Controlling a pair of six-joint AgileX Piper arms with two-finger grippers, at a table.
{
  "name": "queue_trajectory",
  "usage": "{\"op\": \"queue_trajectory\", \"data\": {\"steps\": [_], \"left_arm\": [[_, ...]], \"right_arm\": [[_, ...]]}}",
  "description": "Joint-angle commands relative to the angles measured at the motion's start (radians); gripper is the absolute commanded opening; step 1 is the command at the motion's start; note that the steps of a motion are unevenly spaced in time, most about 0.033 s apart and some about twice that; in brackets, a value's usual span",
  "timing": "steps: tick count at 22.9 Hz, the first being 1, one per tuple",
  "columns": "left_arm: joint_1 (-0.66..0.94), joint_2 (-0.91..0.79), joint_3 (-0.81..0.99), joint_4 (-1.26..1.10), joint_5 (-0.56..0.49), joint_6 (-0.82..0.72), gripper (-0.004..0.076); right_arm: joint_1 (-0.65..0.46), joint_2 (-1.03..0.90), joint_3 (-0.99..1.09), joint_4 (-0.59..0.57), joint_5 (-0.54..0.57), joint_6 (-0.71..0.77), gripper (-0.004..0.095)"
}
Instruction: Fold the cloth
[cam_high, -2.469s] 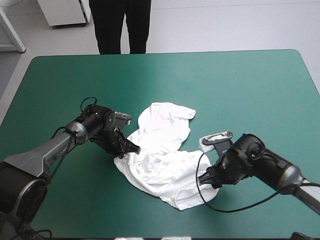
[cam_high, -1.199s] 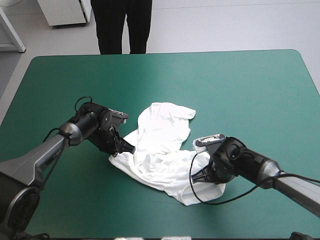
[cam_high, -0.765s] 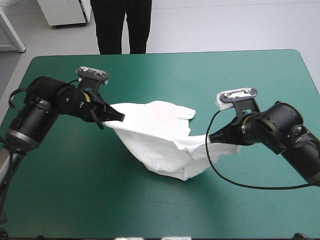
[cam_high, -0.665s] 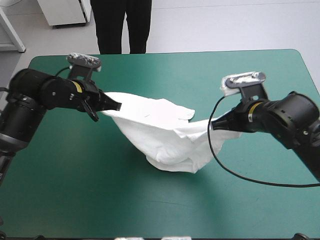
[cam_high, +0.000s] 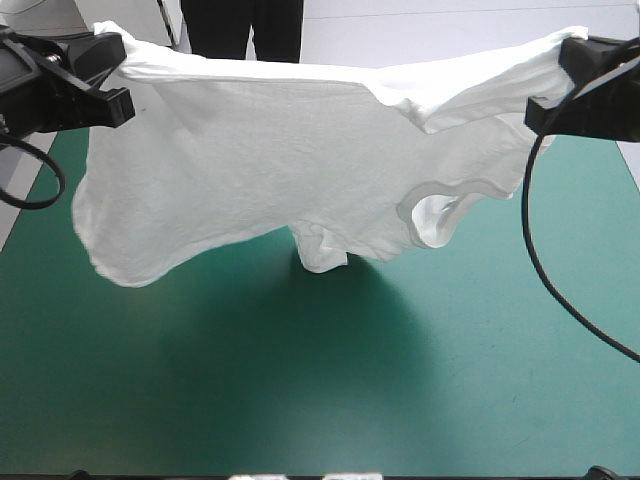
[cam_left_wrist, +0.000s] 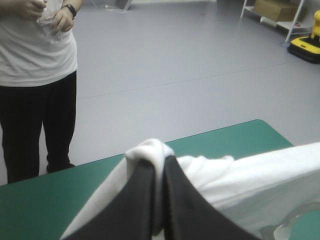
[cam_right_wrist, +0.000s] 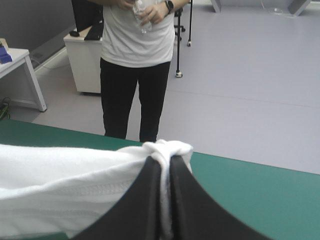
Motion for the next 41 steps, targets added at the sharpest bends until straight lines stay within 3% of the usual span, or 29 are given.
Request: {"op": "queue_trajectory", "data": {"steps": [1,9,12,13,19,26,29,32,35,38,41], "left_arm": [[0.002,-0.009,-0.026,-0.025,-0.062,0.023,-0.0010],[0.002,0.162,-0.012,0.079,0.022,0.035,-0.0010],[0.002,0.261,-0.012,0.100,0.039,0.031,-0.0010],[0.002,0.280,-0.012,0.107,0.039,0.031,-0.0010],[0.022,0.522,-0.011,0.109,0.017,0.031,-0.0010],[0.032,0.796,-0.011,0.112,-0.051,0.035,-0.0010],[0.052,0.860,-0.011,0.112,-0.092,0.031,-0.0010],[0.063,0.894,-0.011,0.110,-0.128,0.031,-0.0010],[0.074,0.920,-0.011,0.116,-0.151,0.031,0.0019],[0.080,0.928,-0.011,0.112,-0.130,0.033,0.0182],[0.082,0.921,-0.031,0.103,-0.078,0.000,0.0397]], "right_arm": [[-0.007,0.010,-0.042,-0.034,-0.003,-0.022,-0.0017],[-0.007,0.144,0.021,-0.201,-0.003,0.009,-0.0017],[-0.031,0.210,0.095,-0.198,-0.003,0.038,-0.0017],[-0.045,0.222,0.115,-0.181,-0.003,0.050,-0.0017],[-0.376,0.332,0.314,0.239,-0.146,-0.030,-0.0017],[-0.517,0.599,0.312,0.399,-0.225,-0.074,-0.0017],[-0.536,0.682,0.312,0.406,-0.246,-0.076,-0.0005],[-0.539,0.731,0.312,0.404,-0.255,-0.082,0.0087],[-0.539,0.765,0.310,0.430,-0.248,-0.086,0.0401],[-0.539,0.767,0.309,0.448,-0.242,-0.086,0.0631],[-0.539,0.765,0.272,0.446,-0.187,-0.086,0.0701]]}}
